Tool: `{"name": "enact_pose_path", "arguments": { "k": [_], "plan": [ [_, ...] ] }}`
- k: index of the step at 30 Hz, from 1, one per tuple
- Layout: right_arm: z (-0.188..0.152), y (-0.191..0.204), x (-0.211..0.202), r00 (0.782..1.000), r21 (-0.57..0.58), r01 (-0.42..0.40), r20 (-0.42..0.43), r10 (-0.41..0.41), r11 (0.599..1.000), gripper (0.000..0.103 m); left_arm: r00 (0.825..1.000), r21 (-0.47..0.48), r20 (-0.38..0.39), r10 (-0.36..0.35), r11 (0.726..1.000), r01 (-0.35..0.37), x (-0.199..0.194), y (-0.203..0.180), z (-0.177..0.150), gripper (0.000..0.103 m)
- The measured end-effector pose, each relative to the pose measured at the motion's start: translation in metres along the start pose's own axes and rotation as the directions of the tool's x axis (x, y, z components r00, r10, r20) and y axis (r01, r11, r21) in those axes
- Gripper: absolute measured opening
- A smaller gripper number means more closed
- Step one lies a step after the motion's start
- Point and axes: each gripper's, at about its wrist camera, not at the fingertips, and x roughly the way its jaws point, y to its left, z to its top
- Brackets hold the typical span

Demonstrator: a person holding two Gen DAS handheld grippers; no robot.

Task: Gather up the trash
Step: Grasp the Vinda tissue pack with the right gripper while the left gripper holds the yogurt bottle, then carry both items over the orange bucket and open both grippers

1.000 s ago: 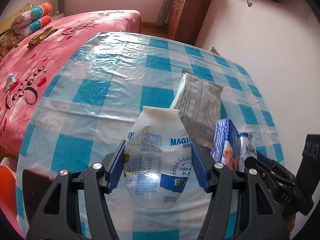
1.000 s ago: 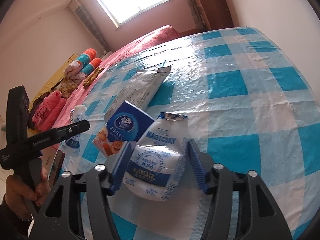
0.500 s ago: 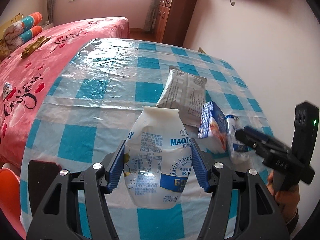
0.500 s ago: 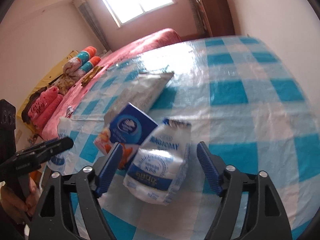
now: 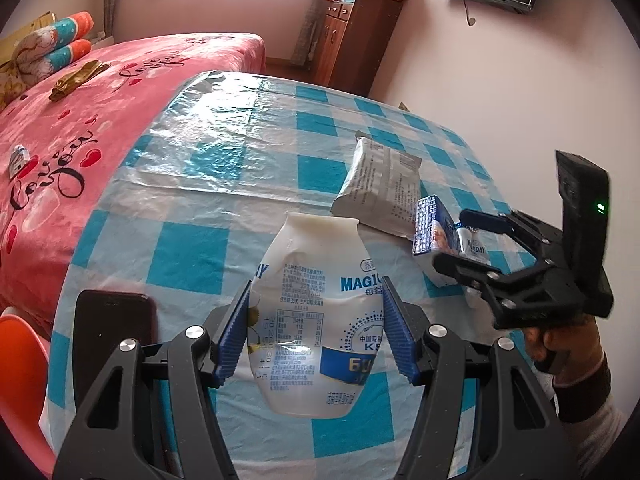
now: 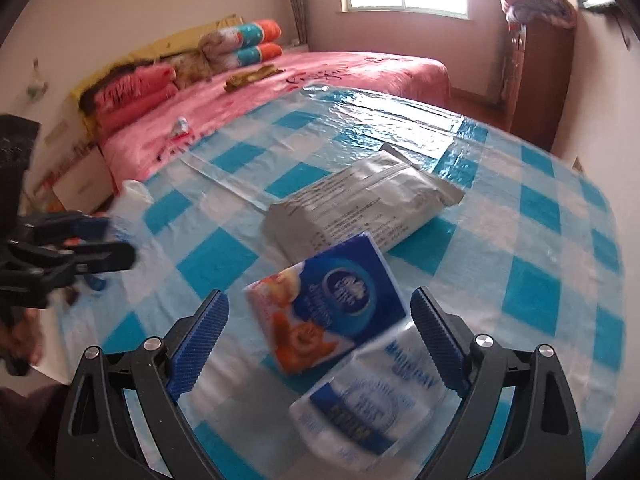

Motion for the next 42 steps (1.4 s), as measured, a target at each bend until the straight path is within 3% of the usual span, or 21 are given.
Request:
{"name": "enact_pose_path", "arguments": {
  "k": [5, 15, 27, 35, 42],
  "plan": [
    [0.002, 0.003, 0.018, 0.998, -0.039, 0.022, -0.058, -0.024, 0.999, 0.091, 1.0, -0.012, 0.001, -0.005, 1.0, 0.005, -0.002, 0.006, -0.004, 0.062],
    [0.001, 0.014, 0.015, 0.995, -0.003, 0.074, -0.063, -0.074, 0.997, 0.081, 0.999, -0.038, 0.022, -0.03, 0.999, 0.03, -0.012, 0.021, -0.01, 0.062],
    [0.009, 0.047, -0.004, 0.995, 0.066, 0.089, -0.042, -0.086, 0.994, 0.08, 0.996, -0.064, 0.069, -0.056, 0.996, 0.06, -0.034, 0.041, -0.021, 0.062],
    [0.025, 0.08, -0.014, 1.0, 0.108, -0.008, -0.023, 0.01, 0.994, 0.08, 0.991, -0.107, 0.129, -0.044, 0.993, 0.058, -0.062, 0.067, -0.031, 0.062],
    [0.054, 0.136, -0.017, 0.988, 0.071, -0.154, 0.008, 0.154, 0.985, 0.08, 0.983, -0.183, 0.177, 0.042, 0.983, -0.009, -0.098, 0.111, -0.048, 0.062]
  ]
}}
